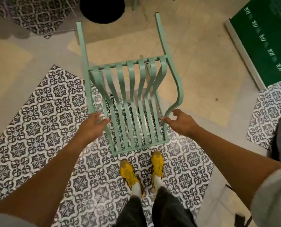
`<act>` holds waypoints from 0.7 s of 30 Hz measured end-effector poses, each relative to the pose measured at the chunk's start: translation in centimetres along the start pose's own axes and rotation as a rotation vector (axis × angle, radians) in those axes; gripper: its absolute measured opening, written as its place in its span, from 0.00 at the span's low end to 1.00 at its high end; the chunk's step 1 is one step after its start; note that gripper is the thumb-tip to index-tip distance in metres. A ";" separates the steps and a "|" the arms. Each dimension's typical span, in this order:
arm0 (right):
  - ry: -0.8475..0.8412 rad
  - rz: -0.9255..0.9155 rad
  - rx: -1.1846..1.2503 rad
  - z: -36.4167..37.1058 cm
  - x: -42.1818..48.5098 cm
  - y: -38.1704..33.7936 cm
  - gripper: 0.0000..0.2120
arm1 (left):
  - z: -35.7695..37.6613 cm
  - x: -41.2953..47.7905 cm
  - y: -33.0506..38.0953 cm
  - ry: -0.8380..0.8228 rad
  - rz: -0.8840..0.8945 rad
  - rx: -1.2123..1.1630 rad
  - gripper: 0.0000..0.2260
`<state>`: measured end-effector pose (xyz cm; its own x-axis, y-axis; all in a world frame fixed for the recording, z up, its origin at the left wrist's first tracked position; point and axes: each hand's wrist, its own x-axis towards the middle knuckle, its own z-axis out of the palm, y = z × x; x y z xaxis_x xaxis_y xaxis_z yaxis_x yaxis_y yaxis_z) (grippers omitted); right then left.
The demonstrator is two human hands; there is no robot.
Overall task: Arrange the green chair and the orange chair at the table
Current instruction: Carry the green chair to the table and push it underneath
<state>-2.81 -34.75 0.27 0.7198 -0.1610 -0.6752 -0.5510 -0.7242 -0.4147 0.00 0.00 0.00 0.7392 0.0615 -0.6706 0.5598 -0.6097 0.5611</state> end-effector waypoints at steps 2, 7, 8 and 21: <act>0.105 0.054 0.117 0.0 2.9 1.5 0.37 | 0.9 2.8 -0.6 0.067 -0.026 0.000 0.29; 0.304 0.175 0.307 0.6 10.7 5.4 0.40 | 3.8 10.4 -2.8 0.264 -0.129 0.010 0.34; 0.338 0.187 0.313 0.6 12.2 6.0 0.41 | 4.5 11.8 -3.3 0.354 -0.117 0.028 0.33; 0.591 0.195 0.420 4.6 23.8 7.2 0.19 | 6.9 19.6 -8.1 0.761 -0.065 -0.393 0.35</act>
<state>8.38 -40.71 -21.65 0.6346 -0.6789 -0.3692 -0.7211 -0.3484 -0.5988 7.42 0.65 -21.05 0.6724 0.6861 -0.2779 0.5947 -0.2772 0.7546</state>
